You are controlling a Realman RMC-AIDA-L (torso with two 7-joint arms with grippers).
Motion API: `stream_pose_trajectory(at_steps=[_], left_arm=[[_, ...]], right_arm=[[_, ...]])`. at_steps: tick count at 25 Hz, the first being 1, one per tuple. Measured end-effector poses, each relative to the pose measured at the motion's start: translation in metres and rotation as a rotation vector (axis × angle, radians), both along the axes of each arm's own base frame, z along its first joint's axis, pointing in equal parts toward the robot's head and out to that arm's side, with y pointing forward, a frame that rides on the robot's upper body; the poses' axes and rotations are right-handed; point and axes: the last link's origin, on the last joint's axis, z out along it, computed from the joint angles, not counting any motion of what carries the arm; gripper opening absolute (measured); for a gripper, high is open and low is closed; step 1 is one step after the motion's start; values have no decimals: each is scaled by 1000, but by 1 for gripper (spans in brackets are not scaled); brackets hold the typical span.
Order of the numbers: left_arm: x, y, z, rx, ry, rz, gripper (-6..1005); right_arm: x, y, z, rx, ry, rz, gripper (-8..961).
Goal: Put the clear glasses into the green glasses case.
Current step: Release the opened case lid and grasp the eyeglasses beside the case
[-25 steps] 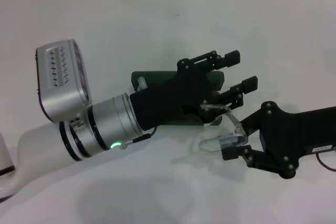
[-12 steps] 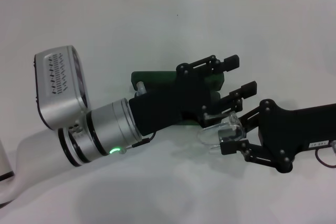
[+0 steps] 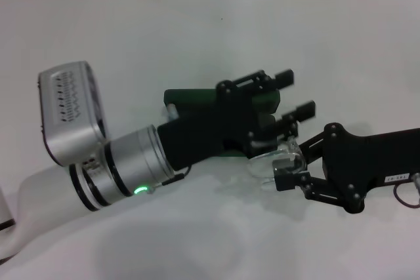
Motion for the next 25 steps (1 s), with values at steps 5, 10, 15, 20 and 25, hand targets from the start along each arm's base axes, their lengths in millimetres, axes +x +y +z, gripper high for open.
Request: stream_pose_trajectory(at_steps=[5,10,15,20,25], left_arm=[[-15,8,16,134,-45,101,579],[-45,6,39,276,-92,238,580],[-74,-7,62,401,-135,337,578],[-92,-19,74,445,-143,383,579],[-96,-24,75,442,-141,390,580]], right_arm=[[0,1,0,-4,-13,0,113],[-4,15,-1,15,-92,-18,113],[-29,45,-10,24,-231,-56,113],[-64,74,-34,98,-473,-79,113],[-94,77,-47,170,-652,-48,113]])
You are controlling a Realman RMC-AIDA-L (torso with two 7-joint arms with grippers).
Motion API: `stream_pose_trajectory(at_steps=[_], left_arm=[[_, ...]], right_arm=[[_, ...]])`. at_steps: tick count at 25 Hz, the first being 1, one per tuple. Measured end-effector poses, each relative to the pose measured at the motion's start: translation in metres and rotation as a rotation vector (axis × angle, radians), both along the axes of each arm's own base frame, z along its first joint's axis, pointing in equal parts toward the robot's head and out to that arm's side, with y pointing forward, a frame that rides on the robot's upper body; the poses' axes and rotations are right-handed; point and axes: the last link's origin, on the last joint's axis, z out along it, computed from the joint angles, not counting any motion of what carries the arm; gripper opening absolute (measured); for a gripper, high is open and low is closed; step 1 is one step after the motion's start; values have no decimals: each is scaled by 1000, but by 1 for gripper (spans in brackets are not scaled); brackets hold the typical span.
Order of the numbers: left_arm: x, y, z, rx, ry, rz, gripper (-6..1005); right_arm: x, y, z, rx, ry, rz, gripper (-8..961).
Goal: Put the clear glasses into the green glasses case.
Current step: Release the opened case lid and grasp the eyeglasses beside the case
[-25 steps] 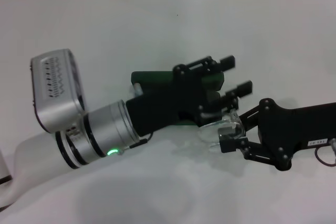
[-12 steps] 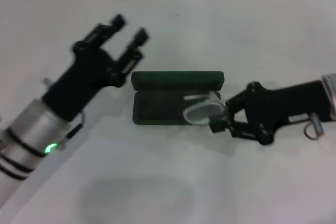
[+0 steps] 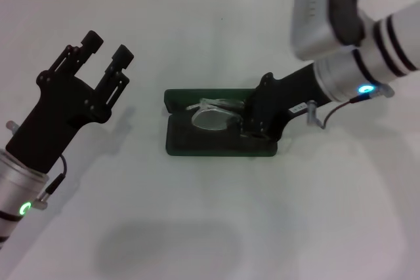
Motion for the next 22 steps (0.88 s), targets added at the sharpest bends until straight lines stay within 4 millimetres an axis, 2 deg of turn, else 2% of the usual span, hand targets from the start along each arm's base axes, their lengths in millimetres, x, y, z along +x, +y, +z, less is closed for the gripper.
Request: stream_pose_trajectory(at_steps=[4,6,12,22], left_arm=[[2,1,-2,-12,2,-12,579],[3,1,-2,-18,1,-18,579],[5,2,-3,-29,-6,-24,578],[5,2,-4,-44,-6,-24,579]], right_arm=[[-10,-3,-7,-2,-61,13,113],[-19,-4,-18,13,-115,24,113],[-23,-4,-31,62,-174,30,113],[-35,-6,-36,52,-222,13,114]])
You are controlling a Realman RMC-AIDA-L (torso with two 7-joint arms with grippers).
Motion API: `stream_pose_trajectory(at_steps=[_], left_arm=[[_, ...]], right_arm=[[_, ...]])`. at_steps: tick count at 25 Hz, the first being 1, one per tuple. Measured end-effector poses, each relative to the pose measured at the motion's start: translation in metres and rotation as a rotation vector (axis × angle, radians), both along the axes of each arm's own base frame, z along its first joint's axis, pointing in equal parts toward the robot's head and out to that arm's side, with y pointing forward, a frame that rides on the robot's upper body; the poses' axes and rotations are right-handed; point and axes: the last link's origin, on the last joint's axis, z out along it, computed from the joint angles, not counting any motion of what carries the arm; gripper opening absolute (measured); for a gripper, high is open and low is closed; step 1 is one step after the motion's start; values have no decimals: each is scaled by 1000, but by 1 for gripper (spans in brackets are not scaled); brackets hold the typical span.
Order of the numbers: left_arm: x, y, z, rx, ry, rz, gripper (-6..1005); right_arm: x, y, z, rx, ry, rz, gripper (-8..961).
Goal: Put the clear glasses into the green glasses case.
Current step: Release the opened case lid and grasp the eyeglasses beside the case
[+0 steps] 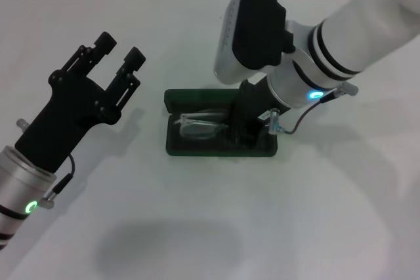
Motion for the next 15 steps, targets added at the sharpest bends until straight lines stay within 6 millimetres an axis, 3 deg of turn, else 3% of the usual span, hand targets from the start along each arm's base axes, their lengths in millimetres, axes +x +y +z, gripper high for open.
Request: stream_pose_trajectory(at_steps=[15], left_arm=[[1,1,-2,-11,5,-6,579]], right_arm=[[-1,3,-1,21,-40,9,114]])
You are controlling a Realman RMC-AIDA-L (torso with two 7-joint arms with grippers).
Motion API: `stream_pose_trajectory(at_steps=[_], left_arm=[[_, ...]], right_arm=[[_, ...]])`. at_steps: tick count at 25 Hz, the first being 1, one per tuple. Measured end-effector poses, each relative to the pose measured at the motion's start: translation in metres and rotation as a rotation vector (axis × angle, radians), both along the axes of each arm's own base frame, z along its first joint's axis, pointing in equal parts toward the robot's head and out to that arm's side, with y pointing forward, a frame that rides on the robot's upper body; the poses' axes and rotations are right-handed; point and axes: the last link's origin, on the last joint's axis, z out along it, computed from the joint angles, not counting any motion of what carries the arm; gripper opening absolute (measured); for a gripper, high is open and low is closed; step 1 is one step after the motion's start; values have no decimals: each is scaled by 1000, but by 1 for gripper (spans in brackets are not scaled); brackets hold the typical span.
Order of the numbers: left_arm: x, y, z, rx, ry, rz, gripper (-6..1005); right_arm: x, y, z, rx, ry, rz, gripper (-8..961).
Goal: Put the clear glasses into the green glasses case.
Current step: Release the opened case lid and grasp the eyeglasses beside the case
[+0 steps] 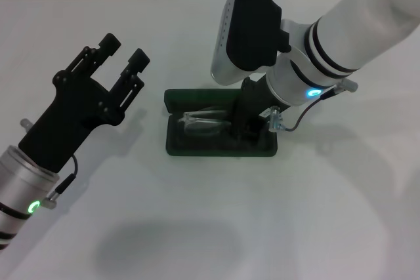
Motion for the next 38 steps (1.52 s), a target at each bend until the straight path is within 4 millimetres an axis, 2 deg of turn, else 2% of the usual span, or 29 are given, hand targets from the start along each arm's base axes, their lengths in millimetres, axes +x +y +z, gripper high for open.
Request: stream_pose_trajectory(at_steps=[8,12,26,33,38], left_arm=[[1,1,0,-2,0,-6,579],[2,2,0,-3,0,-9,578],[4,11,-3,-46,2,-8,578],[6,12,-4,-53,6,-14,579],[6,12,-4,-51,6,-13,579]], right_arm=[[-3,1,0,13,-23,-5,113],[-12,-3,6,-16,-37,-23,114],[-21,6,9,-20,-87,-89,122],[-18,10,4,-3,-90,-80,125],[-16,0,-10,-1,-120,11,128]])
